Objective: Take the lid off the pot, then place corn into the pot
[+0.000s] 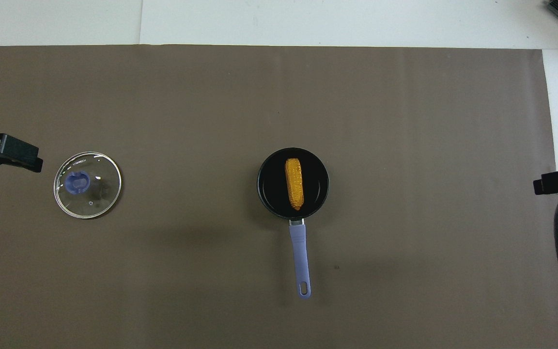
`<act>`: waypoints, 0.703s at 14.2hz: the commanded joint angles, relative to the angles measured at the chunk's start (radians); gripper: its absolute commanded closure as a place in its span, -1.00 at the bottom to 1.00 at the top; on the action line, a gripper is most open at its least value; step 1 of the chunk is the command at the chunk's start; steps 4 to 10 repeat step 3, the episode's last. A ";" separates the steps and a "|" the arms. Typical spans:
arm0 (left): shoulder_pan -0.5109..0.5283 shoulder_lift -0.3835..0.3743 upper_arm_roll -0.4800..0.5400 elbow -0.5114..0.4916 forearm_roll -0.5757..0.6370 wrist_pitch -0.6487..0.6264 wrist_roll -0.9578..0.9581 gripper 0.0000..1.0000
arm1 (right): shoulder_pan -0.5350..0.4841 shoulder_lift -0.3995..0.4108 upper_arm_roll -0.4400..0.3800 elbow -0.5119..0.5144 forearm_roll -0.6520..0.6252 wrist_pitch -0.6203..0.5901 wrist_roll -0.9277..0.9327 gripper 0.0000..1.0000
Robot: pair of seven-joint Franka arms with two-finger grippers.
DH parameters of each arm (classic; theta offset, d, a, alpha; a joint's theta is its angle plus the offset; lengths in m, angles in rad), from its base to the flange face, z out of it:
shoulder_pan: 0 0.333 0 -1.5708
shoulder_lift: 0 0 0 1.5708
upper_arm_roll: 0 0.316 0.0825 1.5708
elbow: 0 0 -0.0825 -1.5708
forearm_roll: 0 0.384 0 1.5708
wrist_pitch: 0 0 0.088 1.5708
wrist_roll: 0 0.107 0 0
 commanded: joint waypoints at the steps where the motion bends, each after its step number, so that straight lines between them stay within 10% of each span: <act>1: 0.007 0.011 0.000 0.026 -0.009 -0.025 0.012 -1.00 | -0.005 -0.013 0.000 -0.012 0.002 -0.004 -0.020 -1.00; 10: 0.007 0.011 0.000 0.026 -0.009 -0.025 0.012 -1.00 | -0.005 -0.013 0.000 -0.013 0.002 -0.004 -0.020 -1.00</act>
